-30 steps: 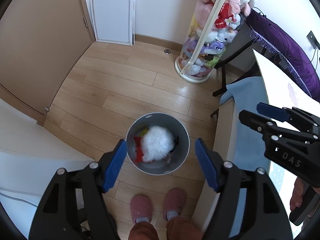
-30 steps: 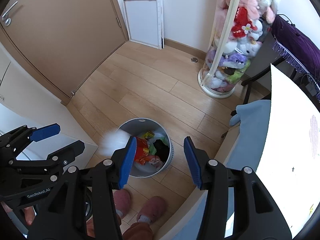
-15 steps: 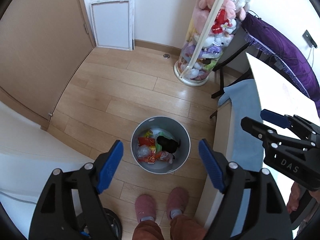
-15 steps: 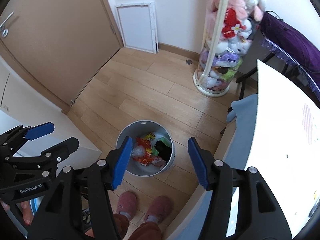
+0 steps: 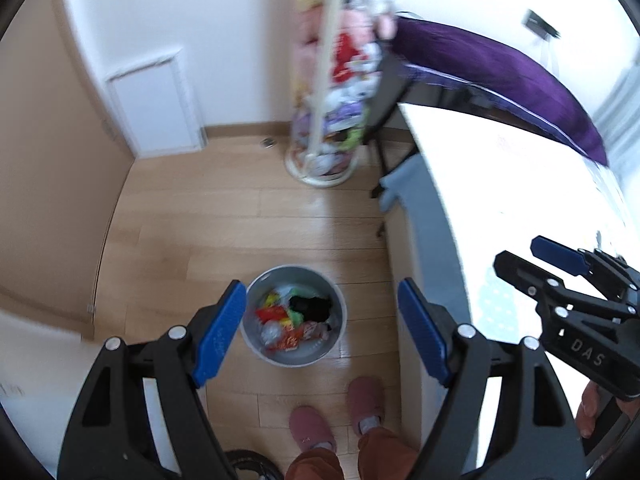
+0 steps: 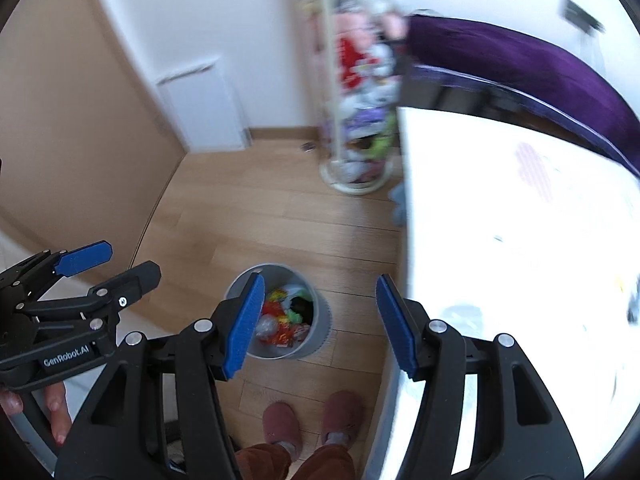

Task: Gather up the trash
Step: 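Move both open tools back over the bed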

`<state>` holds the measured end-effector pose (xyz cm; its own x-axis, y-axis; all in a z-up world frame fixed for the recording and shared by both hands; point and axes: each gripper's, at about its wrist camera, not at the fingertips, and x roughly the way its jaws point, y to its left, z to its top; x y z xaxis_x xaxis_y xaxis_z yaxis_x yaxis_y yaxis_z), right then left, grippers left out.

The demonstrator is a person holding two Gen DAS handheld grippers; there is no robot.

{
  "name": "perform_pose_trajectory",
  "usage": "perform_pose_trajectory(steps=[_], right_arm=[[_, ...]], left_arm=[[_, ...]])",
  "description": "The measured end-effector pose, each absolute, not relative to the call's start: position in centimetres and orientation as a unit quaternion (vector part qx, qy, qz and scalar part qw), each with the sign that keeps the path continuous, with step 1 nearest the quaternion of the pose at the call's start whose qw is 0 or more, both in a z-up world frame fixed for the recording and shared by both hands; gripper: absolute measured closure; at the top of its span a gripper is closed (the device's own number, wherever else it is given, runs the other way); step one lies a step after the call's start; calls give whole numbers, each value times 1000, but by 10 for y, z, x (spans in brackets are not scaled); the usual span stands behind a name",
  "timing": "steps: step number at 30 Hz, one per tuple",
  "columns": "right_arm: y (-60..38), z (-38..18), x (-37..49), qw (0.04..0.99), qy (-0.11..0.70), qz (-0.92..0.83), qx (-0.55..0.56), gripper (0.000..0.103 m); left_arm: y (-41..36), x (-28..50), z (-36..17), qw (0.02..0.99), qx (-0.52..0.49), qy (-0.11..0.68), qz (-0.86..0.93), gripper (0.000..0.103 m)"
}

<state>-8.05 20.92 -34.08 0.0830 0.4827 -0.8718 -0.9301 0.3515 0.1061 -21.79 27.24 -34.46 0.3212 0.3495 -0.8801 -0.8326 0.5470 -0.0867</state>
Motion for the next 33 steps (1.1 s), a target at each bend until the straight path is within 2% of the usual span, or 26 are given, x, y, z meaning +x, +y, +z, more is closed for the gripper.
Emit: perform_pose_trajectory(steps=[4, 10, 21, 27, 33], right_arm=[[161, -314, -47, 740, 450, 452, -214, 43], [76, -279, 15, 804, 459, 346, -155, 43], [-56, -235, 121, 863, 457, 205, -71, 43], [-105, -231, 169, 873, 457, 164, -41, 43], [-127, -252, 223, 877, 460, 135, -33, 43]], left_arm=[[258, -178, -323, 794, -245, 442, 338, 25], [215, -100, -294, 833, -192, 457, 246, 25], [112, 49, -253, 874, -90, 468, 97, 25], [73, 117, -250, 879, -63, 470, 50, 25], [54, 177, -269, 878, -49, 476, 16, 25]])
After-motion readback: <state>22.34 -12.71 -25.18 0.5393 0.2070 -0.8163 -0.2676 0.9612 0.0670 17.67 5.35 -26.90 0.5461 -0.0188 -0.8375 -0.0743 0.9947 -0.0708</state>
